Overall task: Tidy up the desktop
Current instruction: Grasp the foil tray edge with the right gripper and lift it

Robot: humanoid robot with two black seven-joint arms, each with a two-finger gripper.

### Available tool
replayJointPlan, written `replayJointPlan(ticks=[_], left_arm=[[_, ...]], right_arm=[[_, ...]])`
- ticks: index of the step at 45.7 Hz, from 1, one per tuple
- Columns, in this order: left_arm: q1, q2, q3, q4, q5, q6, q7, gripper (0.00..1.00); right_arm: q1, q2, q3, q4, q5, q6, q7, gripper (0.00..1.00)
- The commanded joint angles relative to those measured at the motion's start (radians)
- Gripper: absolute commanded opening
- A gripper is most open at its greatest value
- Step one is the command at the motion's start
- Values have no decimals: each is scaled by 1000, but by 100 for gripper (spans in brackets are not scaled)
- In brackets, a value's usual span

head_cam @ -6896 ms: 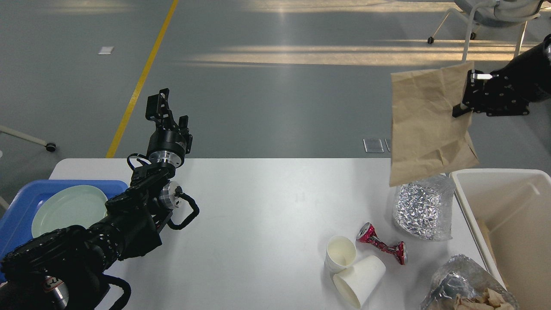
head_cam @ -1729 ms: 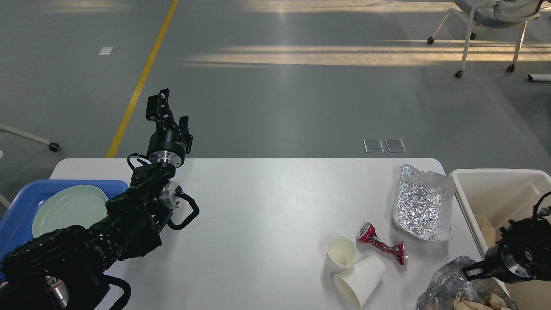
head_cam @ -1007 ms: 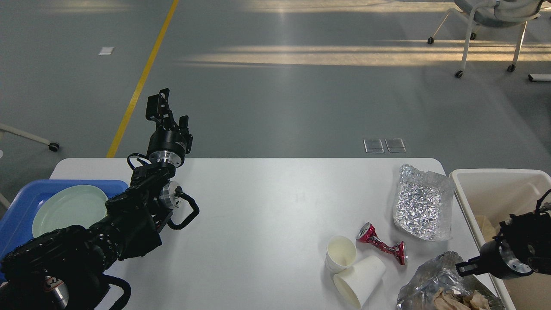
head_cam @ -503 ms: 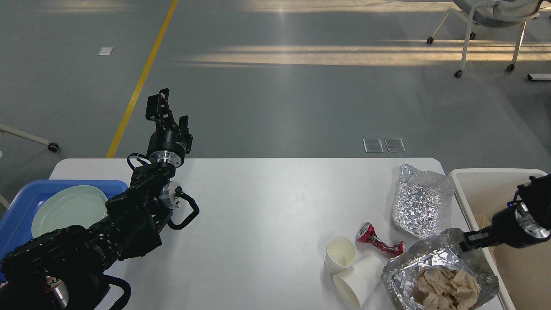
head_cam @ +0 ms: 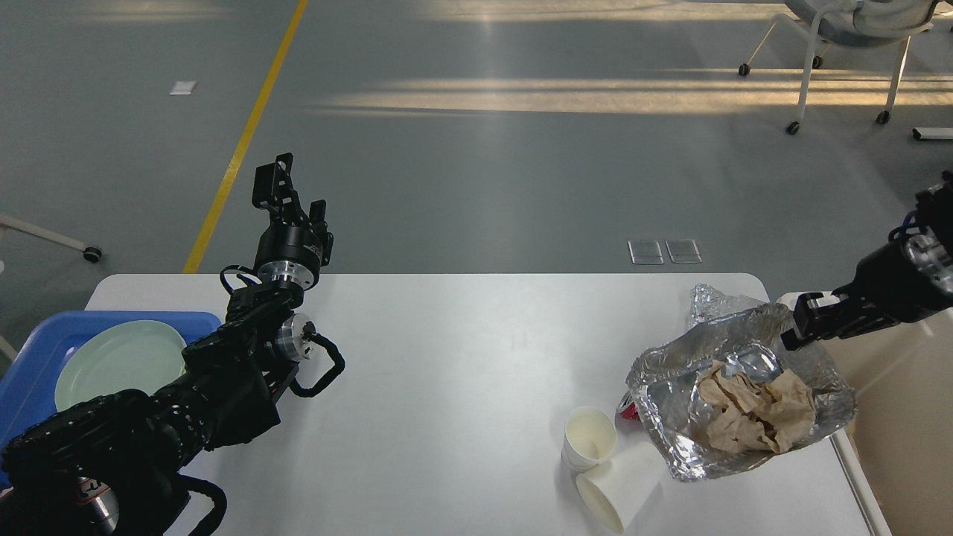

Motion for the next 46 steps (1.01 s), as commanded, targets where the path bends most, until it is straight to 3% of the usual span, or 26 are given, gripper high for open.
replayJointPlan(ticks=[1, 3, 15, 28, 37, 46], left_arm=[[0, 0, 0, 0, 0, 0, 0, 98], [0, 0, 0, 0, 0, 0, 0, 98], [1, 0, 0, 0, 0, 0, 0, 98], [0, 0, 0, 0, 0, -1, 0, 98], [1, 0, 0, 0, 0, 0, 0, 98], [1, -1, 0, 0, 0, 0, 0, 98]], right_arm=[[128, 2, 6, 19, 2, 129, 24, 0], [185, 2, 8, 32, 2, 177, 38, 0], [504, 14, 29, 108, 8, 180, 93, 0], [687, 51, 69, 124, 124, 180, 96, 0], [667, 57, 64, 118, 140, 180, 84, 0], [417, 55, 58, -16, 130, 180, 68, 0]])
